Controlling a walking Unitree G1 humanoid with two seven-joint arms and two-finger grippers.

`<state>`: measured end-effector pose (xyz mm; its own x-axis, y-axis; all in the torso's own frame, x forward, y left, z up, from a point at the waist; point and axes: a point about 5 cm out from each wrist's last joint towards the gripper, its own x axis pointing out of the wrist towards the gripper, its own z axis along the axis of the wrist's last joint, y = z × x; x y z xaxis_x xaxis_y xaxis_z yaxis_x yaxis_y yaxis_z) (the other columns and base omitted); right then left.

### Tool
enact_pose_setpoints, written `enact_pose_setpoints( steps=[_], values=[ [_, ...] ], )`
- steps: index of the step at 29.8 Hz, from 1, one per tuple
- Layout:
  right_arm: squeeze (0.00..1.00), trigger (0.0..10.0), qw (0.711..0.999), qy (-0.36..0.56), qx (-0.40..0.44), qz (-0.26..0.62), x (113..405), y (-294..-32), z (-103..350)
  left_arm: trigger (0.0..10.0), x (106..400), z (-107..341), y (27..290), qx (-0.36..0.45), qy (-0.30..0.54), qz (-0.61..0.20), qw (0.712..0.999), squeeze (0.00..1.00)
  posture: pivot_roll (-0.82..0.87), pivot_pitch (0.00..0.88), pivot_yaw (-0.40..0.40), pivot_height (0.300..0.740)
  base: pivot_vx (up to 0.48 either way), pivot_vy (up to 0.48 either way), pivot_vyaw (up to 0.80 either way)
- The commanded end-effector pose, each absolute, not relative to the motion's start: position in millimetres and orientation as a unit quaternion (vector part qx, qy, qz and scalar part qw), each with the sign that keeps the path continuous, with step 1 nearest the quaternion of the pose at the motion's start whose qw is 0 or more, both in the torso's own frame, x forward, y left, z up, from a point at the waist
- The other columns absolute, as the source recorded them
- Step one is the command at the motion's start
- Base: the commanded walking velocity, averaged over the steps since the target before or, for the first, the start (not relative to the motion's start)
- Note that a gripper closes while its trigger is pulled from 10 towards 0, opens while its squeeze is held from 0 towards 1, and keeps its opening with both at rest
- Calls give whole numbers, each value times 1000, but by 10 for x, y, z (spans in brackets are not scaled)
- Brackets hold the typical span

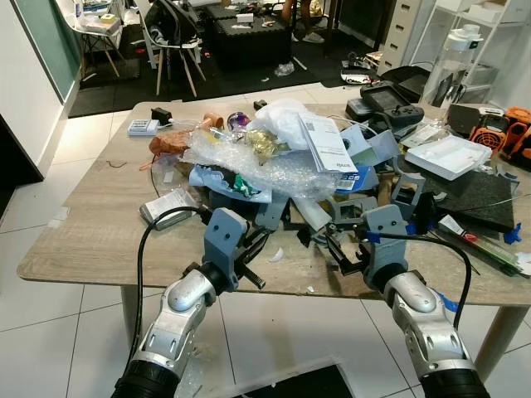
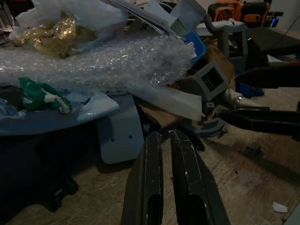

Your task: Picking trash to rubbish bin

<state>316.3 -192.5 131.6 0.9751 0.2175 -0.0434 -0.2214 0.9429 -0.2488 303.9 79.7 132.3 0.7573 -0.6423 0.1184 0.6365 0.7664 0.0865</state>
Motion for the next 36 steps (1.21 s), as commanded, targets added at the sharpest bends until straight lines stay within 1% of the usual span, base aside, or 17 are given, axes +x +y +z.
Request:
enact_pose_setpoints(
  steps=[1,2,6,12,15,19,24,34,35,36],
  values=[
    [420,10000,986,-9,-130,99,3212,-1966,1365,10000,3004,1302,843,16,-64,-342,938,0,-83,129,56,740,0,0,0],
    [0,10000,987,-17,-126,94,3234,-1981,1394,10000,2996,1313,844,15,-65,-343,937,0,-81,131,59,740,0,0,0],
    [0,10000,989,-22,-122,78,3299,-2010,1398,10000,2979,1372,847,-9,-71,-350,934,0,-66,144,66,740,0,0,0],
    [0,10000,990,-17,-122,66,3371,-2047,1382,10000,2910,1430,828,9,-77,-393,916,0,-48,168,76,740,0,0,0],
    [0,10000,991,-15,-119,64,3435,-2055,1376,10000,2865,1480,756,25,-85,-422,902,0,-34,186,79,740,0,0,0],
    [0,10000,990,-22,-119,67,3475,-2044,1398,10000,2852,1507,697,41,-92,-436,894,0,-37,193,79,740,0,0,0],
    [0,10000,990,-25,-122,71,3509,-2028,1424,10000,2872,1472,646,61,-79,-449,888,0,-42,192,78,740,0,0,0],
    [0,10000,989,-28,-124,76,3542,-2015,1439,10000,2895,1437,634,85,-65,-448,888,0,-49,179,77,740,0,0,0],
    [0,4314,989,-27,-121,76,3542,-2016,1434,10000,2897,1433,634,85,-64,-447,888,0,-50,176,77,740,0,0,0],
    [0,0,990,-26,-119,77,3542,-2016,1428,10000,2899,1429,635,86,-63,-445,889,0,-50,174,76,740,0,0,0]
  ],
)
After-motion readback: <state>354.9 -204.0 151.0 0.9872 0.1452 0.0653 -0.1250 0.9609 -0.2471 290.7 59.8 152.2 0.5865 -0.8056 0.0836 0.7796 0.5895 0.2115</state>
